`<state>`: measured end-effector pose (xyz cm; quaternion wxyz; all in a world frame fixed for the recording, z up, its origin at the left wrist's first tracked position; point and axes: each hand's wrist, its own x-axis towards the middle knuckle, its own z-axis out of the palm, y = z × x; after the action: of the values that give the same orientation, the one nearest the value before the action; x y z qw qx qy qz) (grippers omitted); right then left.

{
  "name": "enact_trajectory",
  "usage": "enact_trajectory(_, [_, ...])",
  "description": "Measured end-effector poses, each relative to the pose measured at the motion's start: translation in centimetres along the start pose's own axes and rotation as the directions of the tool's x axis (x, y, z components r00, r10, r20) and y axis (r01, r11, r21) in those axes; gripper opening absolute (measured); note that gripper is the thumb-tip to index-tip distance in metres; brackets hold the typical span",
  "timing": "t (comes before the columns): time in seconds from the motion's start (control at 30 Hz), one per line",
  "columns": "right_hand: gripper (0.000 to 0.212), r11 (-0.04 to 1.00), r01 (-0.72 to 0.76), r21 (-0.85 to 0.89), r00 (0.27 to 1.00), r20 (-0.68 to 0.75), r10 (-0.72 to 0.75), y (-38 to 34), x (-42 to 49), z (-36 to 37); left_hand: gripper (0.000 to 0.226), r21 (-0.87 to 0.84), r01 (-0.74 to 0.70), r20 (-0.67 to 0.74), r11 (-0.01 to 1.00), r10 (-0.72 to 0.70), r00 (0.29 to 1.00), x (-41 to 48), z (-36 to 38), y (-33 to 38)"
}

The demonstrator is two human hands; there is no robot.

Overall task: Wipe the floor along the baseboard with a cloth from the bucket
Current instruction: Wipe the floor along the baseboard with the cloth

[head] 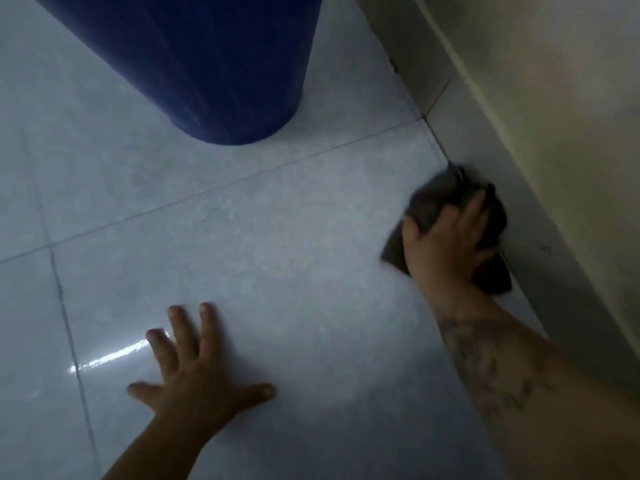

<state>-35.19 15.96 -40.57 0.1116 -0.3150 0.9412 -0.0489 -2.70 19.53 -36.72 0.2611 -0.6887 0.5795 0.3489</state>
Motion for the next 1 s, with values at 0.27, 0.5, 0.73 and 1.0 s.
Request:
enact_trajectory(0.27, [0.075,0.571,0.818,-0.068,0.571,0.21,-0.794,-8.0,-9.5,3.7,0.153,0.037,-0.037,0.051,0.999,0.035,0.998,0.2,0.5,-0.6])
enact_trajectory(0.5, [0.07,0.719,0.685,-0.115,0.723,0.229,-0.652,14.0,-12.5,0.2,0.156,0.061,-0.042,0.039,0.997,0.04,0.998,-0.1,0.8,-0.9])
enact_trajectory(0.73, [0.078,0.808,0.576,-0.121,0.817,0.102,-0.567,0.0,-4.9,2.1,0.152,0.043,-0.09,0.003,0.995,0.09,0.996,0.2,1.6,-1.6])
enact_trajectory(1.0, [0.065,0.056,0.998,-0.024,0.061,0.331,-0.942,23.9,-21.4,1.0,0.146,0.419,-0.511,0.219,0.751,0.463,0.859,-7.9,11.7,-0.4])
